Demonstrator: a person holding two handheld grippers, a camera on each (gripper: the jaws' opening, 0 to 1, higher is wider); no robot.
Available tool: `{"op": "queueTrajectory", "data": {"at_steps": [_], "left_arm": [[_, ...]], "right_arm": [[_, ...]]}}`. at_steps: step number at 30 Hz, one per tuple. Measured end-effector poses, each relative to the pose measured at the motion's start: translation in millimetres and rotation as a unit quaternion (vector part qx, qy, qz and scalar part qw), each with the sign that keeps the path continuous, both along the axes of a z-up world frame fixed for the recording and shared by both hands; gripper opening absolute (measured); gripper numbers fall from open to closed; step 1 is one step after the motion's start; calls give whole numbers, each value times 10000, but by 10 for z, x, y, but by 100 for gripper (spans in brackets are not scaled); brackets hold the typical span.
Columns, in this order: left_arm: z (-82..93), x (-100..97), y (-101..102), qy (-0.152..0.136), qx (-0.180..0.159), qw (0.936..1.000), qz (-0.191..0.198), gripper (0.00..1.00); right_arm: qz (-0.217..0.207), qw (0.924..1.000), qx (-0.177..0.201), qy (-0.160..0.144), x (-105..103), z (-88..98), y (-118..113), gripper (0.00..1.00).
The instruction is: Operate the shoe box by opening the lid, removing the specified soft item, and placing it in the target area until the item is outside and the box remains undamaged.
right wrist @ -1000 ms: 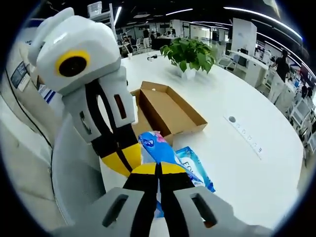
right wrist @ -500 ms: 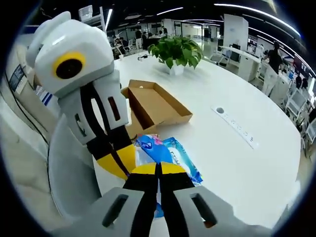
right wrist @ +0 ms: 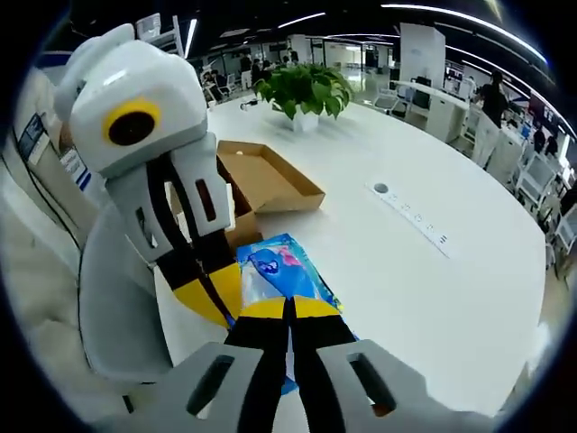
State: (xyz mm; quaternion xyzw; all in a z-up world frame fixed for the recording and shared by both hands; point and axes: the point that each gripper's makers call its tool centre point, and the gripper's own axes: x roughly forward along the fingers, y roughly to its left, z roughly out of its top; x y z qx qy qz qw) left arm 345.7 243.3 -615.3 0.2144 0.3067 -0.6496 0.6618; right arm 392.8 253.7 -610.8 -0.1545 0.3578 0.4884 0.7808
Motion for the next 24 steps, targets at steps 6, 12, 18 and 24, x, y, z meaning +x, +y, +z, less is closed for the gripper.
{"op": "queueTrajectory", "data": {"at_steps": [6,12,18,24], "left_arm": [[-116,87,-181,184,20,9998,-2,0],[-212,154,-345,268,73,9996,-59,0],[-312,202,-490,356,103,9992,-116,0],[-440,244,-628,455,143,9987,-154,0]], "right_arm": [[-59,9999,-41,105,77,-156,-153,0],[-136,9997,-79,177,145,-272,-304,0],[-252,9994,-99,237,212,-373,-461,0],[-314,9991,-129,254,260,-483,-596,0]]}}
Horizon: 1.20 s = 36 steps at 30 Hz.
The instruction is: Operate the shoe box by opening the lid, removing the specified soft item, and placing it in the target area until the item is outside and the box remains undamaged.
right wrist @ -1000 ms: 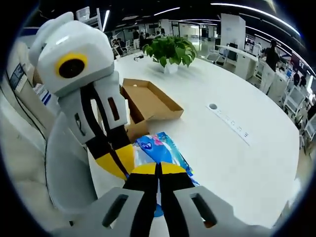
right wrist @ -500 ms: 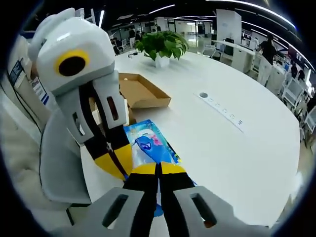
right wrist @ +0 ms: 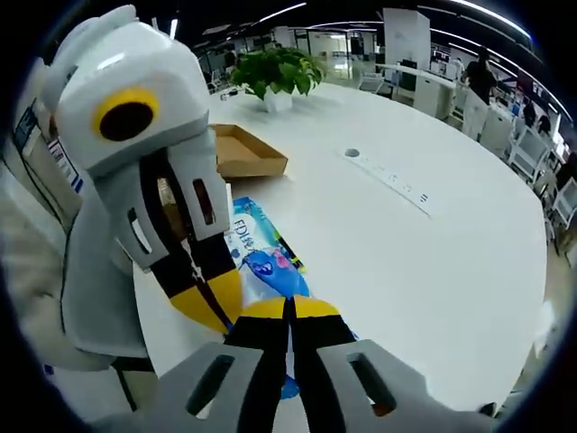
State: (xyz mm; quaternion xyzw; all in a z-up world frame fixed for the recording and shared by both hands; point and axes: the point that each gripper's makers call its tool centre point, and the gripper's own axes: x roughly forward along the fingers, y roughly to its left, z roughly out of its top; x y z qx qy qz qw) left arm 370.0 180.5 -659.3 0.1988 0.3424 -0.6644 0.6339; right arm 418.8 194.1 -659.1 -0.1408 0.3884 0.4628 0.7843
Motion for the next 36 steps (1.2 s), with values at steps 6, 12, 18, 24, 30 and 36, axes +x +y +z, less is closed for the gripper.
{"op": "queueTrajectory", "data": {"at_steps": [6,12,18,24,30,36], "left_arm": [[-108,44,-119,-30,-16,10000,9,0],[-277,78,-186,-21,50,10000,12,0],[-472,77,-211,-11,203,9998,-79,0],[-570,70,-246,134,251,9996,-38,0],[-680,41,-229,213,340,9992,-3,0],[-741,9,-235,220,422,9988,-76,0]], "right_arm": [[-72,9999,-82,44,52,-137,-120,0],[-81,9998,-160,132,105,-272,-166,0],[-7,9994,-293,191,115,-410,-164,0],[27,9991,-370,226,102,-513,-172,0],[-14,9989,-390,278,84,-603,-193,0],[-61,9987,-425,287,101,-642,-212,0]]}}
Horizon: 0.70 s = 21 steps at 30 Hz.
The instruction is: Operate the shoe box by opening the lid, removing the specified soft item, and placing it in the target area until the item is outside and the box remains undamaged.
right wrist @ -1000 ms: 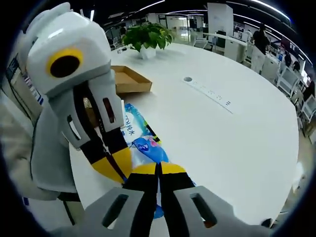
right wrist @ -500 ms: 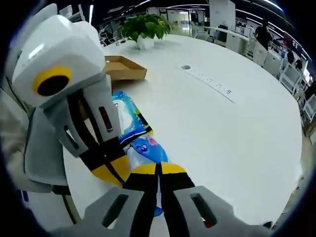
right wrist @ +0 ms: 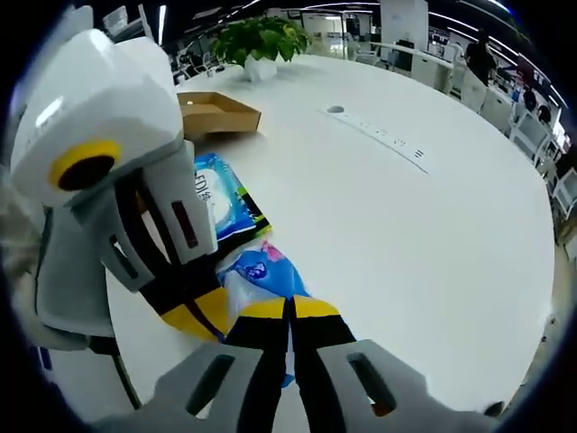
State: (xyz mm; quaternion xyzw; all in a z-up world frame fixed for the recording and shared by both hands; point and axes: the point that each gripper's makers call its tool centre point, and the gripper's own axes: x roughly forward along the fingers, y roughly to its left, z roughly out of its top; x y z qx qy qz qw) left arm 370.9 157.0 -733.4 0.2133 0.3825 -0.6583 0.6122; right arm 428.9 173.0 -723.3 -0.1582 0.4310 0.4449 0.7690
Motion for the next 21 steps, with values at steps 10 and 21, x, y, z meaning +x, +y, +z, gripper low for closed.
{"op": "queueTrajectory", "data": {"at_steps": [10,21], "left_arm": [[-12,-23,10,41,25,10000,10,0],[89,-74,73,-269,9,9994,-231,12]], "right_arm": [[-34,10000,10,-4,-20,-14,9,0],[-14,9997,-228,-120,-56,10,-35,2]]}}
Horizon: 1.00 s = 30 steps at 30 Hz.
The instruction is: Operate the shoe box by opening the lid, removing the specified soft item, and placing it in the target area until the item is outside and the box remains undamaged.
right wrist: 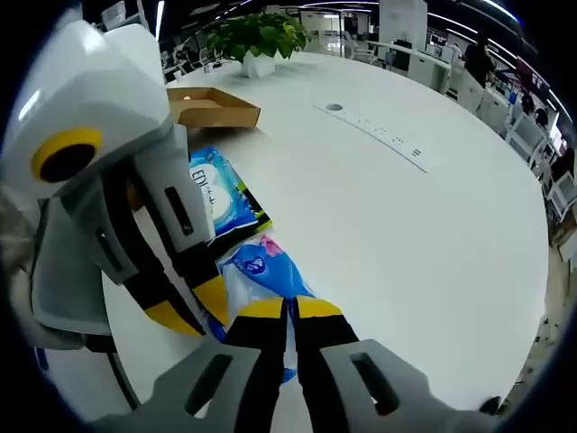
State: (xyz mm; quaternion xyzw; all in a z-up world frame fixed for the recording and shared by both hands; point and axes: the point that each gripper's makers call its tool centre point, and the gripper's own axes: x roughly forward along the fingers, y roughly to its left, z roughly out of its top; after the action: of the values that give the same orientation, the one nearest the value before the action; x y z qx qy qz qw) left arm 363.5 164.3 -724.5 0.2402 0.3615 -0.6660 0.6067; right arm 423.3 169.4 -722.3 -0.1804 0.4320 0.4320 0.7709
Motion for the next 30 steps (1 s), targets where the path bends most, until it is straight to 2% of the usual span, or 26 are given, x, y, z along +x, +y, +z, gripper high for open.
{"op": "queueTrajectory", "data": {"at_steps": [5,10,25,30], "left_arm": [[89,-13,75,-125,-56,9999,-34,16],[229,18,185,-196,-161,9996,140,21],[561,6,756,-405,-347,9974,494,30],[723,-25,959,-393,-549,9951,719,35]], "right_arm": [[-43,9999,-32,-109,-14,74,-17,6],[-100,9996,-58,-269,-44,177,-3,10],[-35,9980,14,-635,-232,437,96,19],[-46,9973,108,-723,-368,547,188,22]]}}
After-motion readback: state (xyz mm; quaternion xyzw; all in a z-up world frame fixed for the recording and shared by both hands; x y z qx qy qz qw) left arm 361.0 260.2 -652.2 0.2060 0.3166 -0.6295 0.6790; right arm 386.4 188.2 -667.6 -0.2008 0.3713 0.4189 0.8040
